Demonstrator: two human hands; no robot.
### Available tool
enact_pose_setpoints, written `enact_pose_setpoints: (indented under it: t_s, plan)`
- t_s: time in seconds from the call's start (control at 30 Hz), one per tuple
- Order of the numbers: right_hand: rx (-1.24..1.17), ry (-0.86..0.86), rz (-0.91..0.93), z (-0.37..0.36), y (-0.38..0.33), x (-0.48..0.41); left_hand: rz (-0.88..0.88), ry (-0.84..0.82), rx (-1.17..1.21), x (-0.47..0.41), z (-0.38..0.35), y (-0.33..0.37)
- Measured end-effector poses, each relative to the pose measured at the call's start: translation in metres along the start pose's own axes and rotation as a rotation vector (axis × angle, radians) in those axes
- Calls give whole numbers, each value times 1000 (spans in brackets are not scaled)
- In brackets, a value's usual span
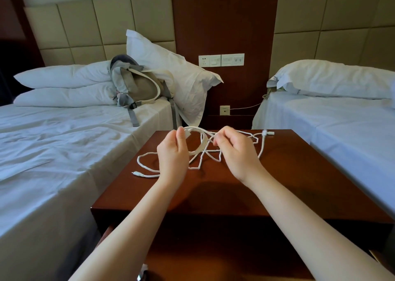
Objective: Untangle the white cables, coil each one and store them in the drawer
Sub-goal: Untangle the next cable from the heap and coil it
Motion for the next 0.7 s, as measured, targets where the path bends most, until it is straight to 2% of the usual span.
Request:
enact_pose_setpoints:
  t_s: [0.13,0.23,0.6,0.7]
  plan:
    - [-48,-255,-45,-37,6,11,58,69,-11,-5,14,-11]
    - [-43,-360,-74,-56,12,19,84,85,14,-6,17,-13]
    - [-204,-511,-239,-64,31,21,196,41,327,-5,1,-3]
    - [-188,-457,-201,-48,32,13,241,-13,459,-8,-6,3]
Point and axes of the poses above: each hand's wrist, its own x-axis away from the middle knuckle, its own z-axis out of the back of the hand, y = z × x, the point moved 10 cm from there along -x, towards the middle knuckle, and after that the axes turned 12 degrees about -z, right-handed, at the moved point
